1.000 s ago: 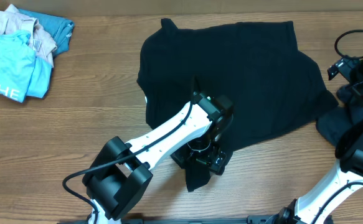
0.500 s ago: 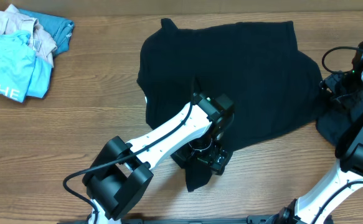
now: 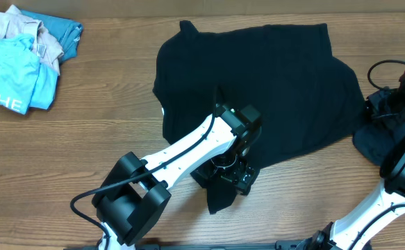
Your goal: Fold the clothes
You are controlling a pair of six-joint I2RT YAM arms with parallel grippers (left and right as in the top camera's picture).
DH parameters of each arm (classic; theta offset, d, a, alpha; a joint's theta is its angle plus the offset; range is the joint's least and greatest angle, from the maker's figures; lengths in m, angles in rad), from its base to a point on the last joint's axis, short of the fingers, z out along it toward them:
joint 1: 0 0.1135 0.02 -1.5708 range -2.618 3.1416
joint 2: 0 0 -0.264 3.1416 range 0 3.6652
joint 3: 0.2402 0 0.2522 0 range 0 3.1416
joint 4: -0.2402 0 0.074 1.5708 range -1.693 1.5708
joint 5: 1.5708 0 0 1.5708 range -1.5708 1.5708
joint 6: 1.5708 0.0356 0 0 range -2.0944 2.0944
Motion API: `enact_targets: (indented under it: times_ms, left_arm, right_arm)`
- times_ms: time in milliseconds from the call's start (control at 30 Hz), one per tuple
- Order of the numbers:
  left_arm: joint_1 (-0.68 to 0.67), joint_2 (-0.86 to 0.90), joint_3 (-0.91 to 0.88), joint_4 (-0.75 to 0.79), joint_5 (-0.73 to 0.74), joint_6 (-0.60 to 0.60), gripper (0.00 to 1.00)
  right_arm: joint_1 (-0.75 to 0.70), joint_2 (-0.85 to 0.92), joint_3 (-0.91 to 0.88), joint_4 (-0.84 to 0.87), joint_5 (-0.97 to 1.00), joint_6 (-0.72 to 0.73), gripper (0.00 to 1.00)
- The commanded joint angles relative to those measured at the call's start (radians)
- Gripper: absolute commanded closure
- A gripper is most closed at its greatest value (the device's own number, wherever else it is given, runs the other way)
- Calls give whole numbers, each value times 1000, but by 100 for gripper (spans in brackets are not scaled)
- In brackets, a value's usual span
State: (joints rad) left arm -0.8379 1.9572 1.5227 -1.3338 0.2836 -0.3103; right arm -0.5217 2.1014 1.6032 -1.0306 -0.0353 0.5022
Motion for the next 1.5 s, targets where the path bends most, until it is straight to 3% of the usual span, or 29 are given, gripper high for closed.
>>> enact_targets:
  times_ms: [0, 133, 467, 767, 1033, 1167, 1333, 1467]
  left_arm:
    - [2, -2, -12, 3, -3, 19, 0]
    - [2, -2, -12, 2, -2, 19, 0]
    - [2, -2, -12, -4, -3, 19, 0]
    - [2, -2, -70, -53, 26, -27, 0]
    - [2, -2, -186, 170, 42, -26, 0]
    - [9, -1, -229, 185, 39, -64, 0]
    - [16, -1, -283, 217, 137, -63, 0]
    - [38, 1, -293, 240, 190, -14, 14]
  right_arm:
    - [5, -10, -64, 47, -16, 23, 56]
    - [5, -10, -78, 77, -19, 23, 59]
    - [5, -11, 3, 63, -19, 27, 96]
    - [5, -12, 10, 90, -23, 48, 96]
    - [5, -12, 10, 109, -58, 48, 96]
    - [5, -12, 10, 111, -75, 48, 96]
    - [5, -12, 15, 106, -92, 48, 96]
    - [5, -29, 16, 102, -102, 49, 96]
